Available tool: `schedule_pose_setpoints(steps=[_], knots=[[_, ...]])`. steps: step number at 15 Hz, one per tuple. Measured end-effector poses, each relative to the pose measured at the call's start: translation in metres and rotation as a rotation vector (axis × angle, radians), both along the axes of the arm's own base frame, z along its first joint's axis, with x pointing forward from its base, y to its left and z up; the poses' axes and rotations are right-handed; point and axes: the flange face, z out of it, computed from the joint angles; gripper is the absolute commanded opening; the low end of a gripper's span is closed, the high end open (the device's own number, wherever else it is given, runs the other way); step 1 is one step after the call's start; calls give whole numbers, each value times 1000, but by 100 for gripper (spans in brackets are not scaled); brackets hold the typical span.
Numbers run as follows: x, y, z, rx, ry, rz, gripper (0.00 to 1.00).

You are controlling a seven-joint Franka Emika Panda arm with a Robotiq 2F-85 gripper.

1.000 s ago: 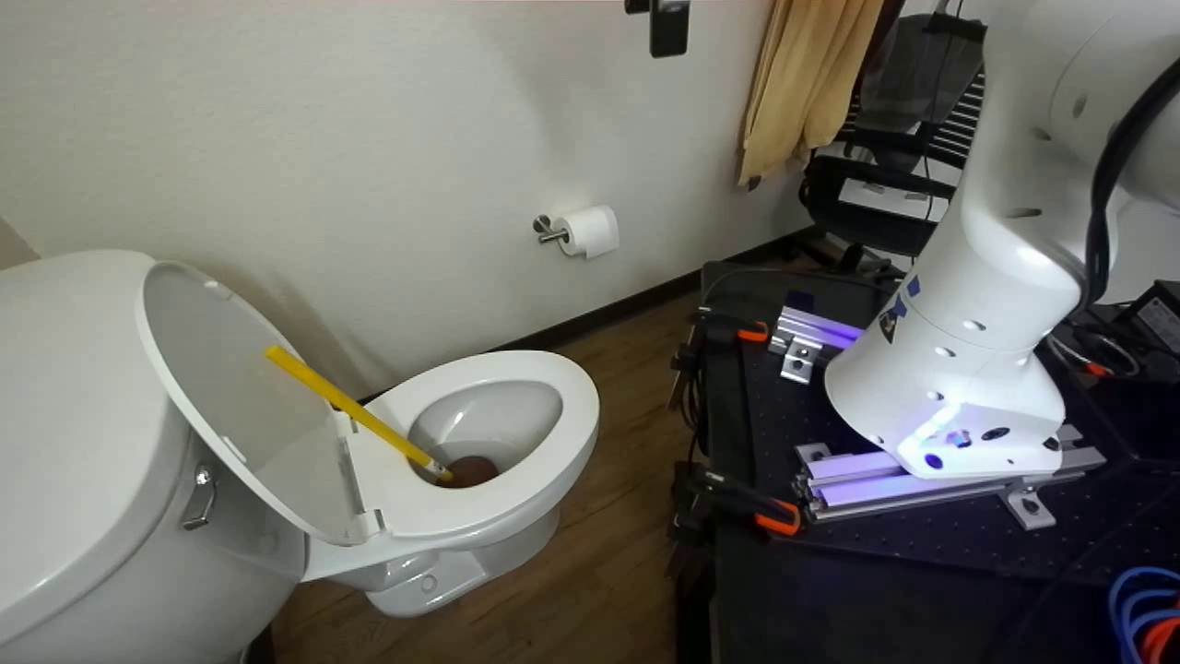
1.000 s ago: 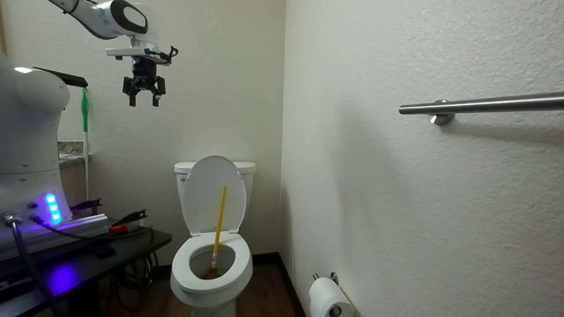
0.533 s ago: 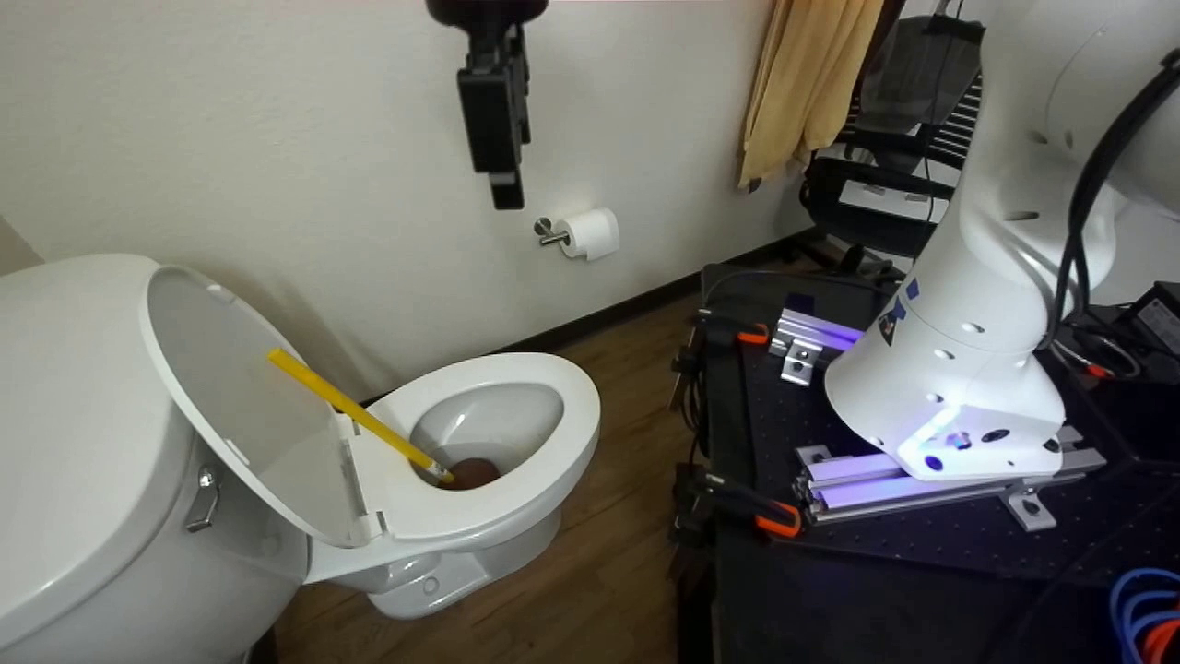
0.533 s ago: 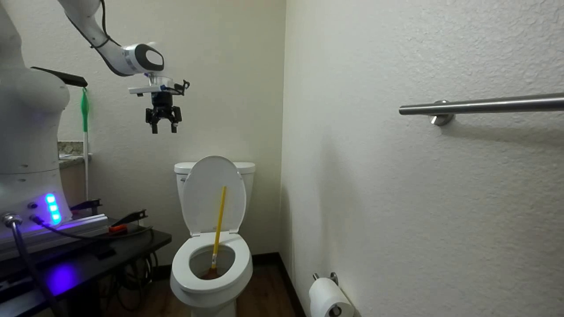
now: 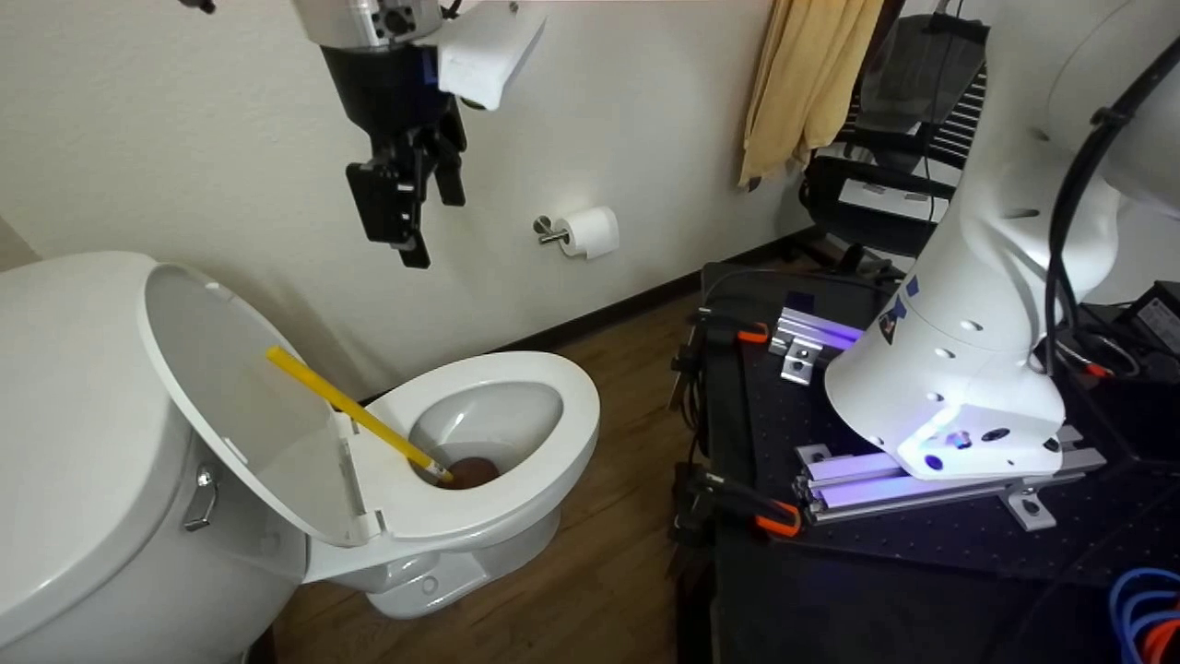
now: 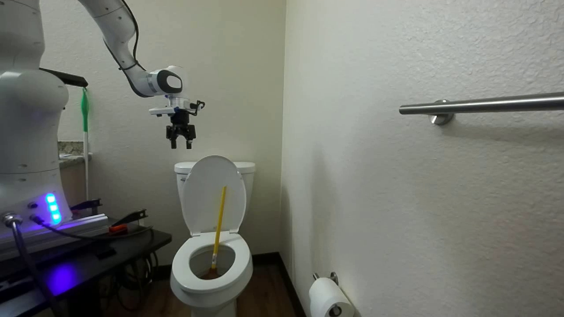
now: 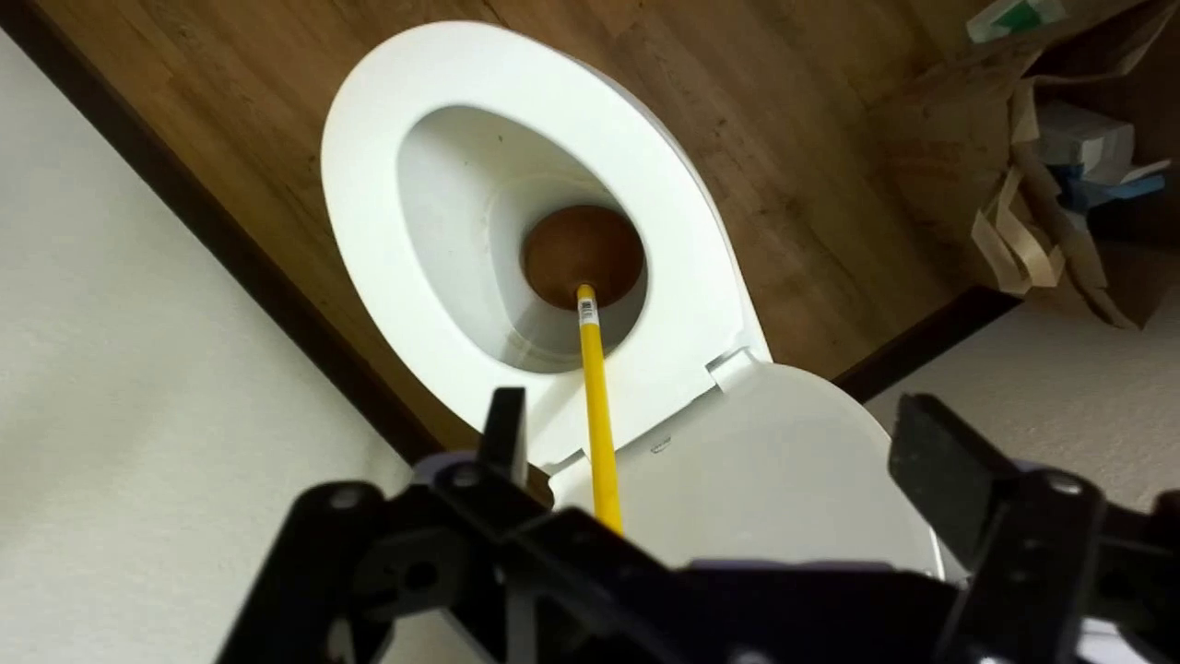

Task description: Use the plunger to plunge the toilet.

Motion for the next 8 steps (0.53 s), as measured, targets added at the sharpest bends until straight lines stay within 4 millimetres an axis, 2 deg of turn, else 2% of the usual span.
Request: schedule_pose_setpoints(steps=[8], knots=[[13,6,-6,25,-26,-42,100]])
